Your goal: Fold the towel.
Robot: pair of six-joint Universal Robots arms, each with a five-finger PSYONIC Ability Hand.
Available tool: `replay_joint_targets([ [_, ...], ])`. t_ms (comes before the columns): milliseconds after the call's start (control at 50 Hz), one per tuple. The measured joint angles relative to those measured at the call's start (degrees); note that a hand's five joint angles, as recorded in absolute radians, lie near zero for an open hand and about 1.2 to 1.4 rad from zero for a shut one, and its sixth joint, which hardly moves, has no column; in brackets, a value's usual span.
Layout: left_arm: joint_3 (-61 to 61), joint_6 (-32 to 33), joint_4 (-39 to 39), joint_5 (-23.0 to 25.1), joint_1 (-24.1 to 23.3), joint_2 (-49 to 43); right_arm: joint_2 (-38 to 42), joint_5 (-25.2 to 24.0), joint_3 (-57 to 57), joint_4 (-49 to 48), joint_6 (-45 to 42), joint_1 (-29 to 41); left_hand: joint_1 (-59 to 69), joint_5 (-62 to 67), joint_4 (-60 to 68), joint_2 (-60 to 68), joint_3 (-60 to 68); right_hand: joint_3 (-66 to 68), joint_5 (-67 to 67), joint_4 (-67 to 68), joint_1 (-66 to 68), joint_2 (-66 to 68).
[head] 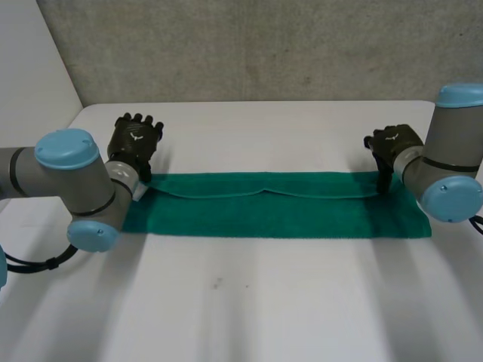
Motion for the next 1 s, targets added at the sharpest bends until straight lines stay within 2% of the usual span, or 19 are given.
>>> replay_joint_targets([
  [180, 0.1, 0.3, -1.4, 2.8, 0.0, -2.3, -0.4, 0.4, 3.0, 2.5, -5.9, -0.1, 0.0, 0.0, 0.0, 0.0, 0.0, 0.0, 0.0, 0.0, 0.0, 0.0],
  [300, 4.7, 0.3, -1.1, 3.0, 0.2, -6.1, 3.0, 1.4, 0.4, -2.0, -6.4, -0.3, 0.0, 0.0, 0.0, 0.0, 0.0, 0.0, 0.0, 0.0, 0.0, 0.0],
  [520, 17.4, 0.1, 2.8, 2.0, 0.7, -14.5, 10.5, 2.8, -8.7, -16.1, -3.2, -0.2, 0.1, 0.0, 0.0, 0.0, 0.0, 0.0, 0.0, 0.0, 0.0, 0.0],
  [660, 17.2, -1.2, 4.7, 0.1, 0.9, -13.9, 11.1, 4.3, -9.2, -19.4, 2.4, -0.6, 0.1, 0.0, 0.0, 0.0, 0.0, 0.0, 0.0, 0.0, 0.0, 0.0],
  [820, 8.1, -2.5, 4.8, -0.6, 0.9, -6.8, 4.7, 3.5, -1.9, -13.1, 4.7, -1.1, 0.0, 0.0, 0.0, 0.0, 0.0, 0.0, 0.0, 0.0, 0.0, 0.0],
  [900, 0.5, -3.1, 4.4, -0.5, 0.9, -1.3, -3.3, 0.0, 7.7, -8.3, 4.9, -2.7, 0.0, 0.0, 0.0, 0.0, 0.0, 0.5, 0.2, 0.0, -0.2, 0.0],
  [1000, -6.4, -4.5, 4.2, -0.4, 0.9, 3.6, -10.7, -5.0, 18.3, -7.0, 4.7, -6.2, 0.0, 0.0, 0.0, 0.0, 0.0, 3.3, 2.0, 2.2, 1.0, 2.5],
])
